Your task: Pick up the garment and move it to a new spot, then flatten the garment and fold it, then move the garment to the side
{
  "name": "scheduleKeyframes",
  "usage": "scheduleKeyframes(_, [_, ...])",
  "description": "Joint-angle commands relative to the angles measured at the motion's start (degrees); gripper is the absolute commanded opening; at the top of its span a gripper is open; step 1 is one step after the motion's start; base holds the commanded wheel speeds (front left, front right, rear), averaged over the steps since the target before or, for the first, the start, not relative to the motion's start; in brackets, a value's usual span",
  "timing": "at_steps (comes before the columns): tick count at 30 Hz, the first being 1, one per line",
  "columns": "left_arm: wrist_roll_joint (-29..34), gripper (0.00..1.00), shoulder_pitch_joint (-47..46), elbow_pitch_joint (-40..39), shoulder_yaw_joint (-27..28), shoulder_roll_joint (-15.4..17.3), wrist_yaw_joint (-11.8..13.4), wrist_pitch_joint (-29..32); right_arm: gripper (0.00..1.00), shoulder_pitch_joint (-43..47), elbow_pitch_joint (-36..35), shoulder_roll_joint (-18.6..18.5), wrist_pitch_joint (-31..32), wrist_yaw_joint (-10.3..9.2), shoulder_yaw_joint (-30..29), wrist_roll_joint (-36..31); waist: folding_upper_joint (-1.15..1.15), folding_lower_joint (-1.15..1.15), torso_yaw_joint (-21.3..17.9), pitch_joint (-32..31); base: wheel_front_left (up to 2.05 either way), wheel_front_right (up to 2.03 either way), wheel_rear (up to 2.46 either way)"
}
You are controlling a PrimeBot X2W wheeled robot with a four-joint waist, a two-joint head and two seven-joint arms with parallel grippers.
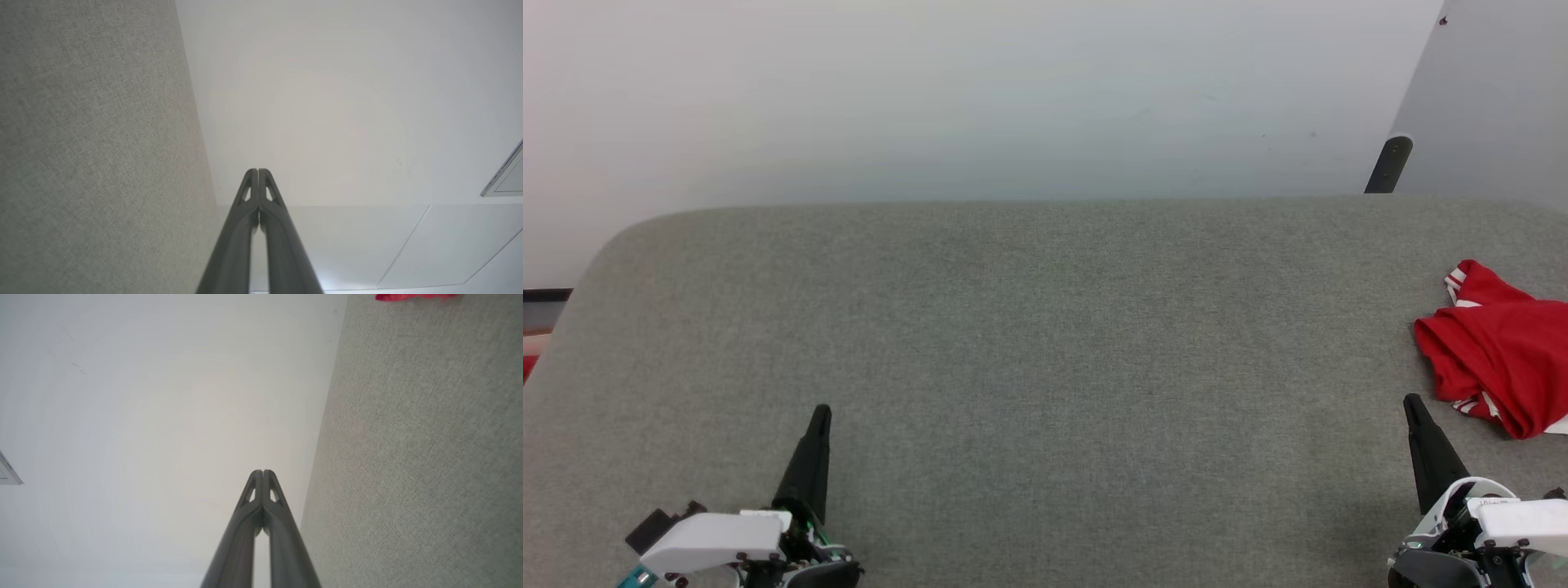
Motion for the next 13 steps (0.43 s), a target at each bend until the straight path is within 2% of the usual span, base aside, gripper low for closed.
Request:
scheduleKeyframes(1, [0.0, 0.0, -0.53, 0.05, 0.16, -0.01, -0.02, 0.15, 0.0, -0.15, -0.01, 0.18, 0.1, 0.0, 0.19, 0.26, 0.0, 0.0, 0.0, 0.0, 0.0, 0.0, 0.0])
scheduleKeyframes(13, [0.0, 0.0, -0.53, 0.04, 0.16, -0.02, -0.02, 0.16, 0.0, -0.15, -0.01, 0.18, 0.1, 0.0, 0.19, 0.26, 0.0, 0.0, 0.0, 0.0, 0.0, 0.0, 0.0])
